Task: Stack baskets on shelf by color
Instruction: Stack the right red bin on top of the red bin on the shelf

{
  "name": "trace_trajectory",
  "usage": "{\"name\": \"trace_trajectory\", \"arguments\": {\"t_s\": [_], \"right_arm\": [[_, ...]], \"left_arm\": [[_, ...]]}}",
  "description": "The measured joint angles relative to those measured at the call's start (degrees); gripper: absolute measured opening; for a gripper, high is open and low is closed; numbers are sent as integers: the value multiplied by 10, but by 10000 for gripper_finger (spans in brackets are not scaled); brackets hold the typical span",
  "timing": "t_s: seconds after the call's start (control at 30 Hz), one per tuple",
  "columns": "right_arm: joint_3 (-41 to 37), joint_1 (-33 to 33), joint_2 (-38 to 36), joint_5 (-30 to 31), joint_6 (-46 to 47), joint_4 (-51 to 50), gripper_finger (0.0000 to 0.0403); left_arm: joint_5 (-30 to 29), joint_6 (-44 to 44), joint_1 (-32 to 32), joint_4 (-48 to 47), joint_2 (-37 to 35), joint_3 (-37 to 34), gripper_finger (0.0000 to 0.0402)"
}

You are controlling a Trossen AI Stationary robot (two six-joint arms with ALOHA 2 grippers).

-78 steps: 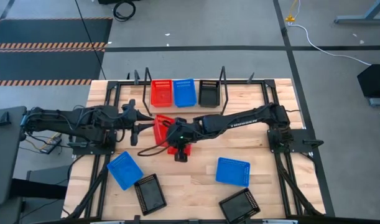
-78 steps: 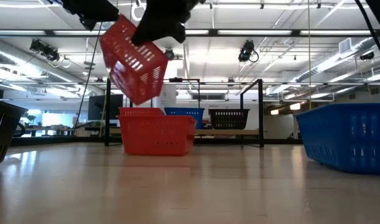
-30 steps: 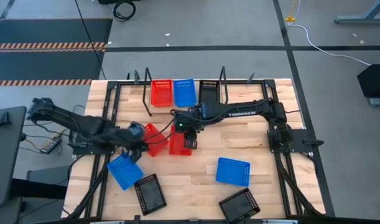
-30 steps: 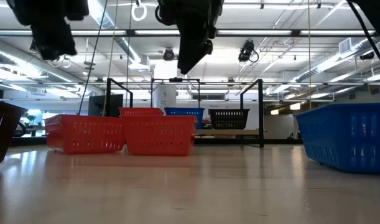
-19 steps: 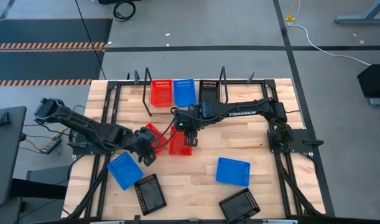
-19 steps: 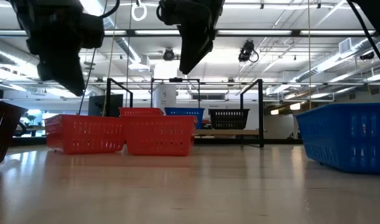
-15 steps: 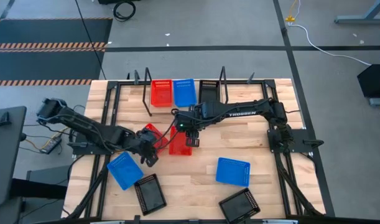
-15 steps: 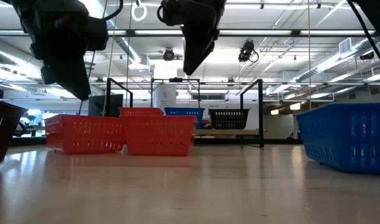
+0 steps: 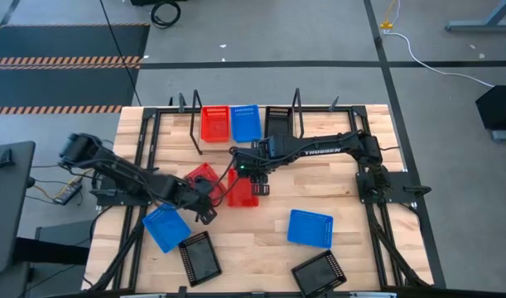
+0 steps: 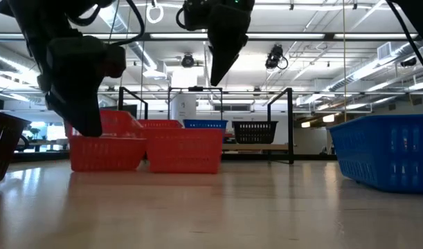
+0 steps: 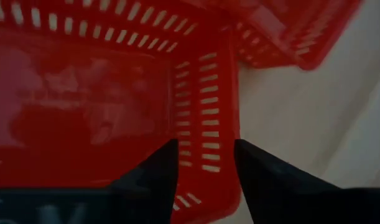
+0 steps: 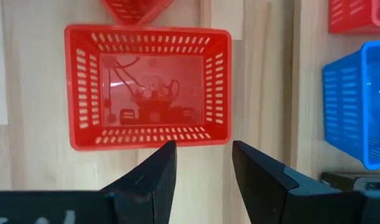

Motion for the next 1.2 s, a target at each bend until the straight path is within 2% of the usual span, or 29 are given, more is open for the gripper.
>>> {"name": "trace_trajectory", "arguments": {"t_s": [0.4, 0.73, 0.87, 1.03, 1.2], "right_arm": [[0, -21, 0, -1, -12, -9, 163], [0, -22, 0, -2, -9, -10, 163], [0, -22, 0, -2, -4, -11, 163], [0, -22, 0, -2, 1, -13, 163], [0, -21, 0, -2, 8, -27, 163]], "left_arm": [[2, 5, -13, 22, -5, 0, 173], [-5, 47, -16, -6, 53, 0, 166], [-3, 67, -16, -7, 65, 0, 121], [4, 96, -16, -23, 64, 15, 22], [7, 146, -16, -69, 64, 69, 11]]}}
